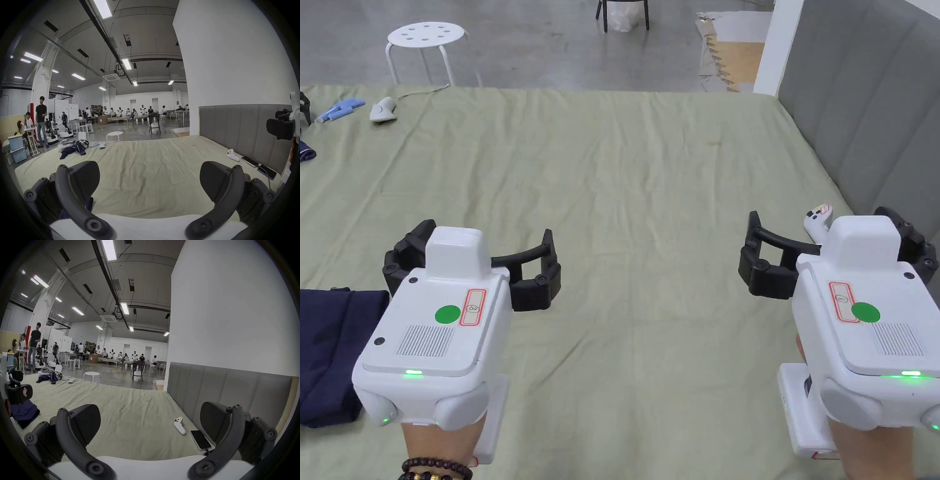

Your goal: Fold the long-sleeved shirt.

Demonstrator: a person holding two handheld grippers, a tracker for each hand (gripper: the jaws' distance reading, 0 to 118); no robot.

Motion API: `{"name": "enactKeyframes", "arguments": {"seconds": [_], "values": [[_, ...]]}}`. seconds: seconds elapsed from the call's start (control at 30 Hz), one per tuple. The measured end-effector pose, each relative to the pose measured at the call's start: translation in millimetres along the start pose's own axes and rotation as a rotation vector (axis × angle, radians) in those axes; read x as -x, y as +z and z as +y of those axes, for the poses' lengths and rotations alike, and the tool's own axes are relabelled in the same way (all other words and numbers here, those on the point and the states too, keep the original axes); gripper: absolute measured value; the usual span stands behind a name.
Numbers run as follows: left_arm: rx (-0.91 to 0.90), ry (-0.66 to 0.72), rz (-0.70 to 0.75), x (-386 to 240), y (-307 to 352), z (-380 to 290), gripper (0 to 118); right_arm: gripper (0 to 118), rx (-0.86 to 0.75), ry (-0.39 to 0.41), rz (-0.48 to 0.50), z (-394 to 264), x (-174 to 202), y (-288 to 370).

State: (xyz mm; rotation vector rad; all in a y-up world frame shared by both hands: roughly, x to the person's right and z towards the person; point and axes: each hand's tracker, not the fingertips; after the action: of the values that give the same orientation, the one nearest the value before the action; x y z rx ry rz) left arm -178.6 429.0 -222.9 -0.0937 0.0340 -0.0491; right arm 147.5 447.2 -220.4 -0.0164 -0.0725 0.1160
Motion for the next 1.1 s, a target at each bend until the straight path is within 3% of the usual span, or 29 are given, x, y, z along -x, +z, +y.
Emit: {"name": "enactKeyframes", "arguments": {"seconds": [0.2, 0.83, 1.1], "values": [[0.002, 0.046, 0.011, 4.7, -0.5, 1.3, 111, 118, -0.002, 0.006, -0.003, 1.5, 1.3, 0.4], [0.033, 0.001, 0.06, 0.3, -2.6, 0.3, 111, 118, 0.001, -0.007, -0.005, -2.0, 1.6, 2.9], [-0.027, 0.083, 0.014, 7.8, -1.3, -2.3, 111, 118, 0.004, -0.003, -0.007, -2.4, 0.2, 3.6]]}}
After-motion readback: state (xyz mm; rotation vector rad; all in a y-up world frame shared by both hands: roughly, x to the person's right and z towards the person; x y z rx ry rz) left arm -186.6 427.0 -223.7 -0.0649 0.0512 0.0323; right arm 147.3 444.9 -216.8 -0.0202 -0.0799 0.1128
